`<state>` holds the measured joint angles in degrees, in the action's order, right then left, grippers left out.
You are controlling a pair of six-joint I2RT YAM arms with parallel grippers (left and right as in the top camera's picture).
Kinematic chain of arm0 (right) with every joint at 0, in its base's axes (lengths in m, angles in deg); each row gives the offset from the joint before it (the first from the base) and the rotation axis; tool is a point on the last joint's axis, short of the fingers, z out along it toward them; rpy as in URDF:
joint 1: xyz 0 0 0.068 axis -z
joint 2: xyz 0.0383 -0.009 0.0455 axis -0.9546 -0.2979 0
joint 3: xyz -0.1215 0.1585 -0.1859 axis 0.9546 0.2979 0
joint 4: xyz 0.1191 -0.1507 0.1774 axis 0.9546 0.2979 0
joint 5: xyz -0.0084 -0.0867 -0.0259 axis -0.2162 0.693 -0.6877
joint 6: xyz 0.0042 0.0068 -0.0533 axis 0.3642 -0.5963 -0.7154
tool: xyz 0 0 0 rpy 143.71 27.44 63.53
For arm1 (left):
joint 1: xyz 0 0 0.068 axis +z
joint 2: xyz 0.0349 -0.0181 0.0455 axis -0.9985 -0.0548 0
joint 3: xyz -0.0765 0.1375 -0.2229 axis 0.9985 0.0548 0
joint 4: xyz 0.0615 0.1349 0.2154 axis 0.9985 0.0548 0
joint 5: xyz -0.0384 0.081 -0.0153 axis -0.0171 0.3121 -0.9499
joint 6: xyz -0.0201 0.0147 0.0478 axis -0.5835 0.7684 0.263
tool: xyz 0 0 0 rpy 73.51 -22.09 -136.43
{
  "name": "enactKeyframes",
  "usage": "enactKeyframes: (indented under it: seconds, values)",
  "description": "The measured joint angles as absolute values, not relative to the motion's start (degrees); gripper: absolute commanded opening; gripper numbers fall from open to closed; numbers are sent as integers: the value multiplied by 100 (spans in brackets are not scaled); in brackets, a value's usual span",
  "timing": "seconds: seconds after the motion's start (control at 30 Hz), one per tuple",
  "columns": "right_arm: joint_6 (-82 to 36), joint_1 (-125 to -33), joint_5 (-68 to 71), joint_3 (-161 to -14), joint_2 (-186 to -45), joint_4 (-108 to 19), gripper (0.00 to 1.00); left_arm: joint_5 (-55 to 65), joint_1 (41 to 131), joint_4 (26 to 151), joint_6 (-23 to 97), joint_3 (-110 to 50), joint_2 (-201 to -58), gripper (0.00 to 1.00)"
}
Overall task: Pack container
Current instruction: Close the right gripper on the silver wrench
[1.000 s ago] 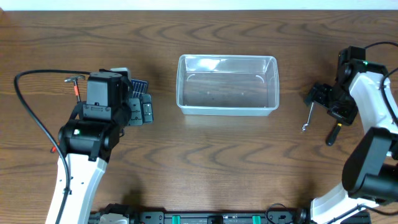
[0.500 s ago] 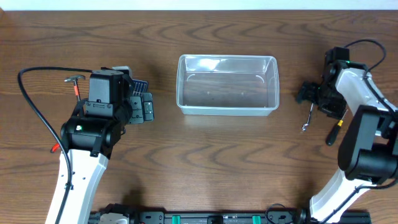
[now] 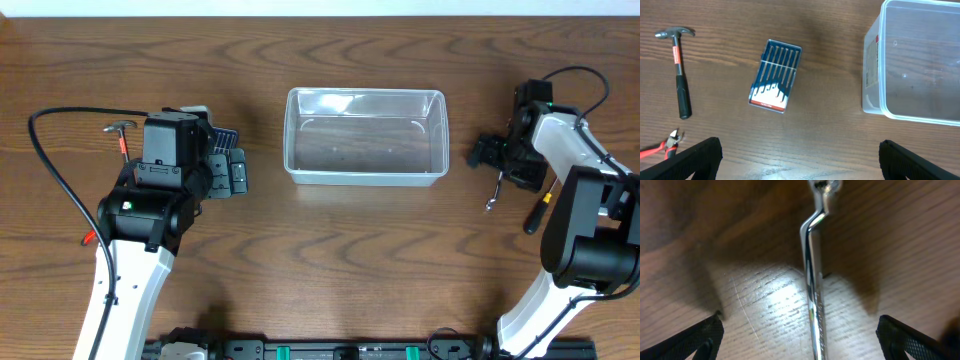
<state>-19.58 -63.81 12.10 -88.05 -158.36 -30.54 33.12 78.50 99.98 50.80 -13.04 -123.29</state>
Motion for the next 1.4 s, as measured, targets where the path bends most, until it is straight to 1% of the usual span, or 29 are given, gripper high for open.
enactKeyframes:
  seconds: [0.2,0.27,0.37,0.53,0.63,0.97,1.03,1.1,1.27,1.4]
  values:
    - [-1974,-6385,1096,-8435,-15711,-3495,98,3312,7850,9996,5080,-1304,-12329,98]
    - [-1978,-6392,1118,-8361,-15663,-3563,93,3312,7850,9994,5080,-1304,-12329,98]
    - [-1993,-6389,1125,-8328,-15641,-3591,88,3312,7850,9994,5080,-1304,-12329,98]
    - [-2011,-6389,1122,-8317,-15635,-3598,72,3312,7850,9994,5080,-1304,-12329,98]
    - [-2026,-6389,1112,-8317,-15635,-3594,61,3312,7850,9996,5080,-1304,-12329,98]
    - [-2026,-6389,1087,-8317,-15635,-3567,38,3312,7850,9996,5080,-1304,-12329,98]
    - [-2028,-6389,1081,-8317,-15633,-3559,33,3310,7850,9998,5080,-1304,-12329,98]
    - [-2017,-6389,1074,-8317,-15633,-3552,31,3312,7850,10007,5080,-1304,-12329,98]
    - [-2022,-6389,1059,-8317,-15633,-3552,20,3312,7850,10009,5080,-1304,-12329,98]
    - [-2017,-6389,1035,-8317,-15633,-3552,18,3310,7850,10011,5080,-1304,-12329,98]
